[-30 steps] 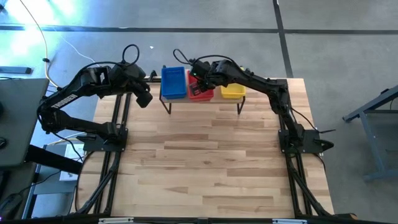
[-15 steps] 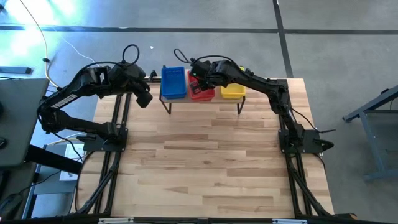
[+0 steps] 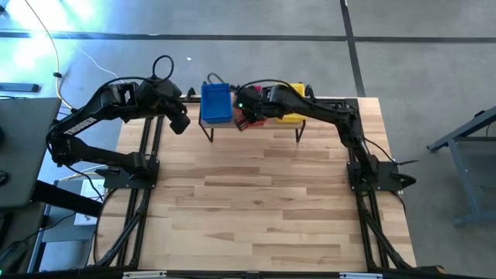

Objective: Stack baskets on shelf by color
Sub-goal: Adjust the stacked red baskets on the shelf

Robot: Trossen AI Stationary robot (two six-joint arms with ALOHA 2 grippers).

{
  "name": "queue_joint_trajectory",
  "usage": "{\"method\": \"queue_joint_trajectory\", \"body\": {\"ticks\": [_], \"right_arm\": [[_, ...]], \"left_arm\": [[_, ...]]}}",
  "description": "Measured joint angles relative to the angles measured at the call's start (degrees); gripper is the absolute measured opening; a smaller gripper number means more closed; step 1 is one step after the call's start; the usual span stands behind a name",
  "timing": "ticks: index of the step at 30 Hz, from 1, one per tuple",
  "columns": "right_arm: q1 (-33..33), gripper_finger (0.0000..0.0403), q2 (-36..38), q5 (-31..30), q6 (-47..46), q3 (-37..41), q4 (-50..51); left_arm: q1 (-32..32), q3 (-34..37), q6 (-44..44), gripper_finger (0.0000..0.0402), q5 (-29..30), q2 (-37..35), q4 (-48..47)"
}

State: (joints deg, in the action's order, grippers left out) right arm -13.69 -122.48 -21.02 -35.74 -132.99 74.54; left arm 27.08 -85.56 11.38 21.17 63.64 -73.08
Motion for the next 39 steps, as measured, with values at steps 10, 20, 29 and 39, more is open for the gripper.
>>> {"method": "queue_joint_trajectory", "body": {"ticks": [10, 20, 29, 39], "right_arm": [[5.39, 0.0123, 0.33, 0.57, 6.84, -0.02, -3.18], [4.20, 0.0123, -0.06, 7.40, 6.08, -0.07, -3.22], [3.94, 0.0123, -0.84, 7.86, 6.03, -0.13, -4.16], [3.56, 0.0123, -1.40, 7.56, 6.05, -0.11, -5.67]], "left_arm": [[-0.01, 0.00, 0.00, 0.0093, 0.00, 0.00, 0.00], [-0.01, 0.00, 0.46, 0.0093, 0.00, 0.00, 0.02], [0.01, 0.00, 0.63, 0.0093, 0.00, 0.00, 0.01], [0.00, 0.00, 0.66, 0.0093, 0.01, 0.00, 0.02]]}}
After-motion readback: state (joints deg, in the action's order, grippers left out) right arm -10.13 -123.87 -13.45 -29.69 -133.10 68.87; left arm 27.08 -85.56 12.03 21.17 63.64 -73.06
